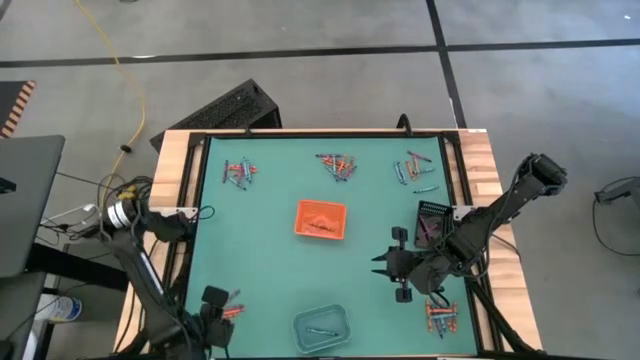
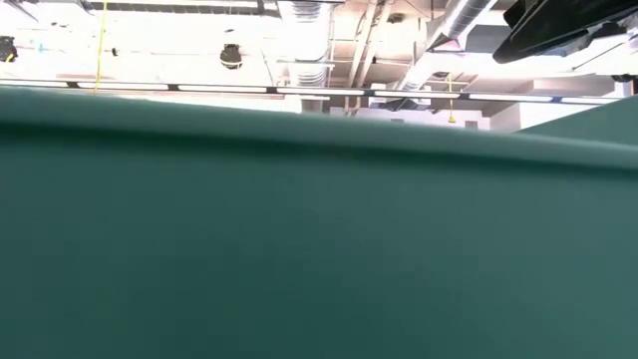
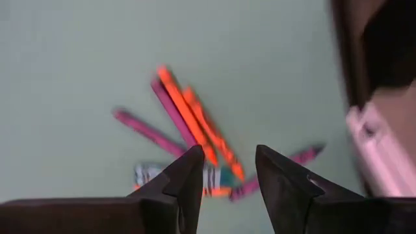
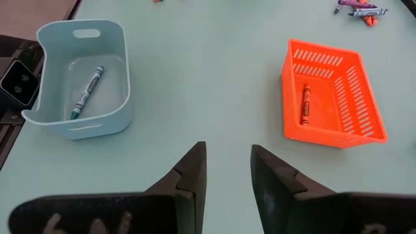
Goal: Sort crayons
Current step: Put the purple crayon into the black bin
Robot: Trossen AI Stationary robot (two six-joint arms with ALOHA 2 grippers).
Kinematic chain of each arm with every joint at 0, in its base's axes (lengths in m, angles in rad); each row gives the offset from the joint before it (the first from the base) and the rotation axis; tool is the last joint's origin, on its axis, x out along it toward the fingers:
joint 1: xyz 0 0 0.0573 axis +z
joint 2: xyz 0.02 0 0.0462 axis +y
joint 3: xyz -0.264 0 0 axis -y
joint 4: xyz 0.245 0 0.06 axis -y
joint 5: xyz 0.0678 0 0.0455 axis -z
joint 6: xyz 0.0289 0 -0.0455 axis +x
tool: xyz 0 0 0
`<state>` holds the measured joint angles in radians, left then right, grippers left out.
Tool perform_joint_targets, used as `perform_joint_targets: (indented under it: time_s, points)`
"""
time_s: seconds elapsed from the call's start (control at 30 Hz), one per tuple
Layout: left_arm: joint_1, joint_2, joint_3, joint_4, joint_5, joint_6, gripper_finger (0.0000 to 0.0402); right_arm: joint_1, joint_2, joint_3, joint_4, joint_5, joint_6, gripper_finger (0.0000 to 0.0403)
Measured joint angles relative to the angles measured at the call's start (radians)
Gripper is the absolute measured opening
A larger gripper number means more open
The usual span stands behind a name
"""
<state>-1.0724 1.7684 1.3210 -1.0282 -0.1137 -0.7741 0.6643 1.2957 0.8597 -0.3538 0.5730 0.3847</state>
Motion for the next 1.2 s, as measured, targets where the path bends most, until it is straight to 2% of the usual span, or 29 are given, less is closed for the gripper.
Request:
perform_joint_targets:
  time_s: [0.13,0.27,0.43,0.67,0.87,1.0,1.2]
  points:
    - [-0.006,0.062,-0.001,-0.016,0.107,0.08,0.0117,0.0,0.0,0.0,-0.003,-0.027,0.0,0.0114]
    - [-0.028,0.085,-0.001,-0.016,0.16,0.153,0.0101,-0.007,0.0,0.001,-0.006,-0.031,-0.001,0.0114]
    - [-0.072,0.085,-0.001,-0.007,0.145,0.205,0.0086,-0.008,0.0,0.001,-0.012,-0.031,-0.001,0.0114]
    - [-0.114,0.085,-0.006,0.036,0.048,0.264,0.0083,-0.008,0.0,0.001,-0.011,-0.034,0.0,0.0114]
    - [-0.112,0.127,-0.047,0.066,0.113,0.308,0.0083,-0.008,0.0,0.001,-0.011,-0.034,0.0,0.0114]
    - [-0.112,0.131,-0.047,0.077,0.088,0.331,0.0083,-0.011,0.0,0.001,-0.011,-0.035,0.0,0.0114]
    - [-0.11,0.133,-0.047,0.076,0.11,0.333,0.0083,-0.011,0.0,0.001,-0.011,-0.035,0.0,0.0114]
